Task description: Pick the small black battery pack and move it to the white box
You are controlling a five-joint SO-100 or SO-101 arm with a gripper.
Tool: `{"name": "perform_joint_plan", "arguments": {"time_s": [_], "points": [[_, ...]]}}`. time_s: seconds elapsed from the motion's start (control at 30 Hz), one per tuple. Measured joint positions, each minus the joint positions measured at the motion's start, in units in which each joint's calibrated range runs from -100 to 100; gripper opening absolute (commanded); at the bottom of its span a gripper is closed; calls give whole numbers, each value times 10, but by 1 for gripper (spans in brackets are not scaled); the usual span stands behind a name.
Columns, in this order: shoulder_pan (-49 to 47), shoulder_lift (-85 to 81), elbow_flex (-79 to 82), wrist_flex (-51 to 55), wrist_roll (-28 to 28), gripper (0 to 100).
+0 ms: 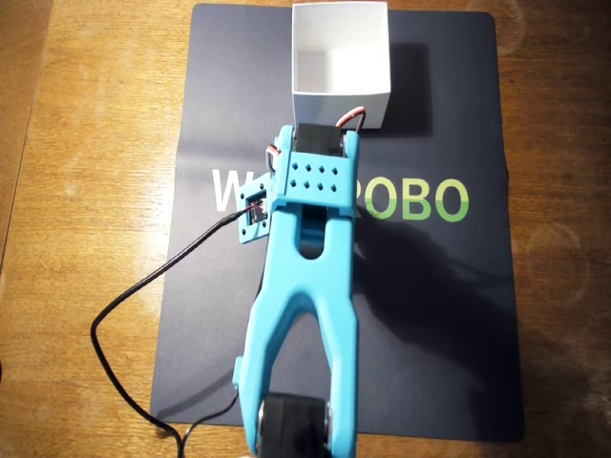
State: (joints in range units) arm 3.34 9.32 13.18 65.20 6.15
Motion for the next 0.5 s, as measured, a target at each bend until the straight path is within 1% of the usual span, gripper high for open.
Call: {"name": "perform_joint_plan", "arguments": {"time_s": [0.2,0.5], "points": [[0,-47,-17,0,0,8],[0,-63,-159,1,5,8]]}}
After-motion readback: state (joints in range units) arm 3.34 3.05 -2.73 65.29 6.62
